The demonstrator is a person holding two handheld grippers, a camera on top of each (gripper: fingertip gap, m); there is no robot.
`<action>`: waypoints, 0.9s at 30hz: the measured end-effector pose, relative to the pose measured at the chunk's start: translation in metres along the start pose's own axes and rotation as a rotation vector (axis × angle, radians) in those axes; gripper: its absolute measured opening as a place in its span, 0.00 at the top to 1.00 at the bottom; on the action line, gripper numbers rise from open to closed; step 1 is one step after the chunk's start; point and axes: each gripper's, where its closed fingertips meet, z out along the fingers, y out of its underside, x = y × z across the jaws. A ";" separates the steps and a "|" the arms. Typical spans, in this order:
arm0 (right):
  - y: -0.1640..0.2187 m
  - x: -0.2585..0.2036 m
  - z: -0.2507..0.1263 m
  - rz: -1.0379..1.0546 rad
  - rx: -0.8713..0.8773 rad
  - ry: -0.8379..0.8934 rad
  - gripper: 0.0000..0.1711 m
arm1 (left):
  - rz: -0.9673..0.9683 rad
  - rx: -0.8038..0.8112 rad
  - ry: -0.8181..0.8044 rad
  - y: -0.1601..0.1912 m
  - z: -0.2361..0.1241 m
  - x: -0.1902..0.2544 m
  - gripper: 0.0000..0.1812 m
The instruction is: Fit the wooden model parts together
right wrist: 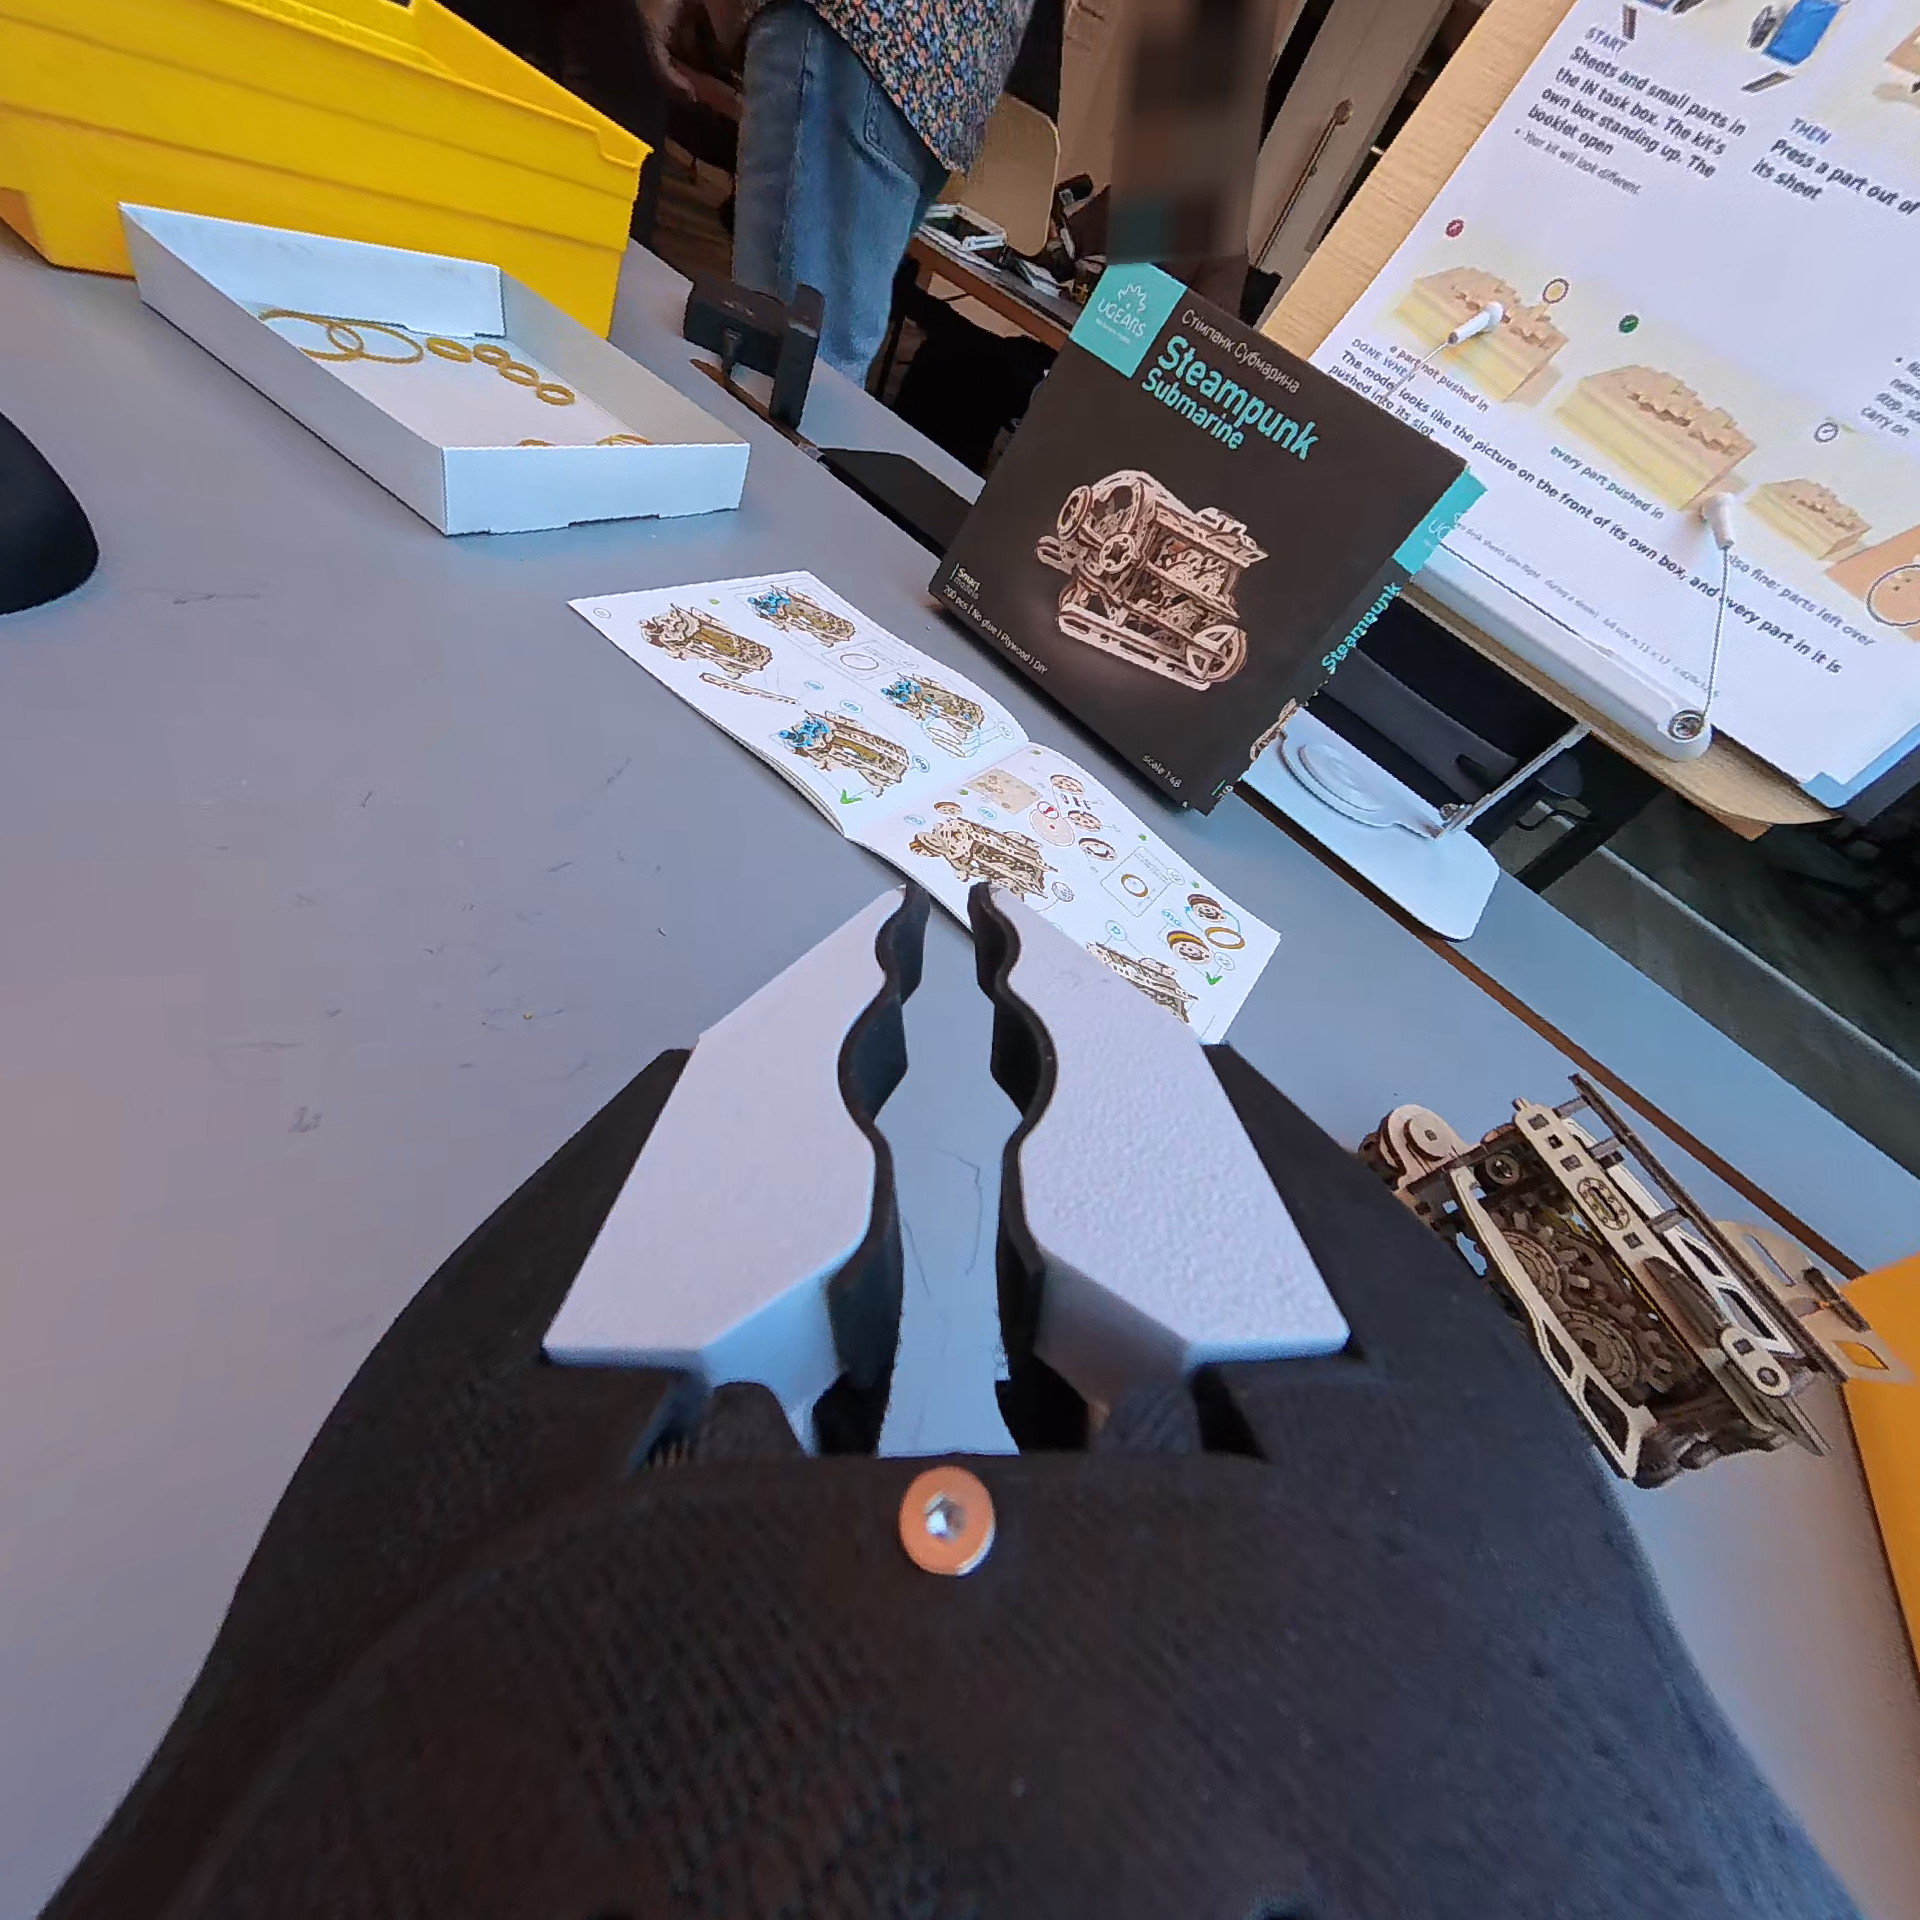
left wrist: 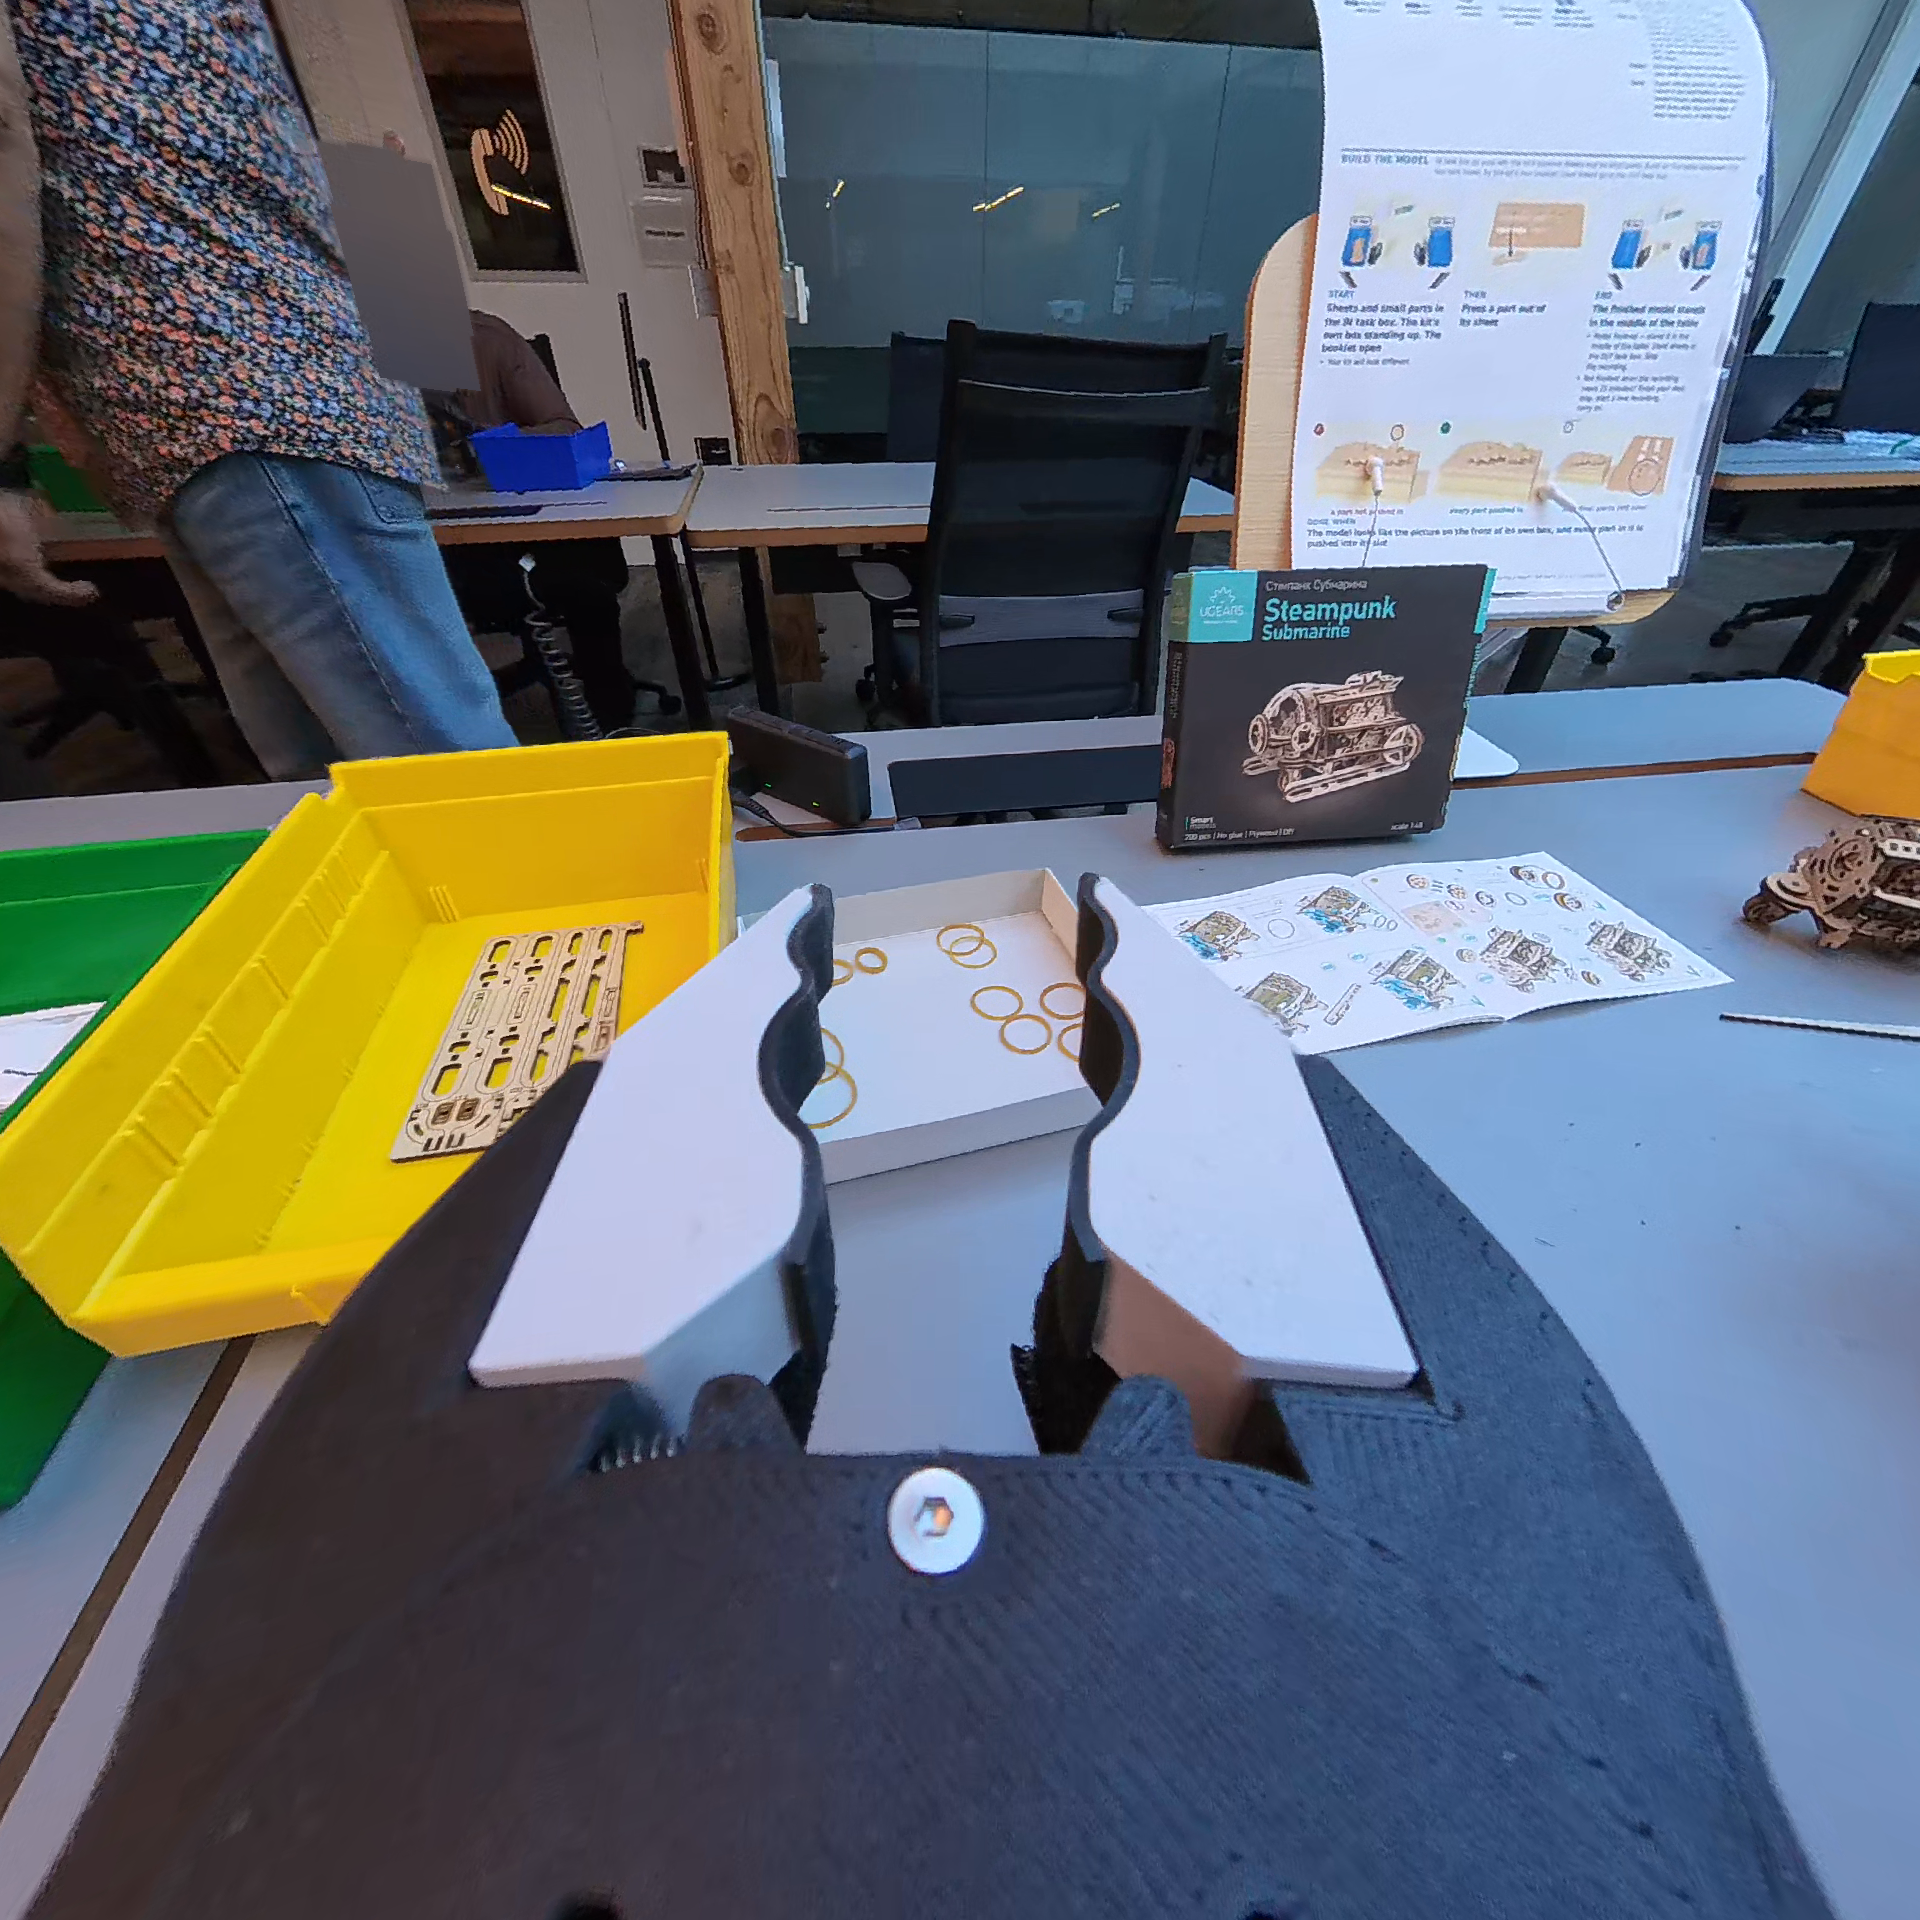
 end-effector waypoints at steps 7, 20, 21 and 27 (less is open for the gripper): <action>0.003 -0.001 0.003 -0.005 -0.016 0.000 0.95 | -0.013 -0.018 -0.018 0.011 -0.006 -0.012 0.76; 0.004 0.009 0.005 0.038 -0.015 0.032 0.95 | -0.001 -0.042 -0.001 0.016 -0.005 -0.018 0.77; 0.004 0.010 0.005 0.038 -0.014 0.035 0.95 | 0.001 -0.045 0.005 0.017 -0.004 -0.016 0.76; 0.005 0.010 0.004 0.051 -0.015 0.030 0.95 | 0.040 -0.073 0.033 0.023 0.004 -0.004 0.76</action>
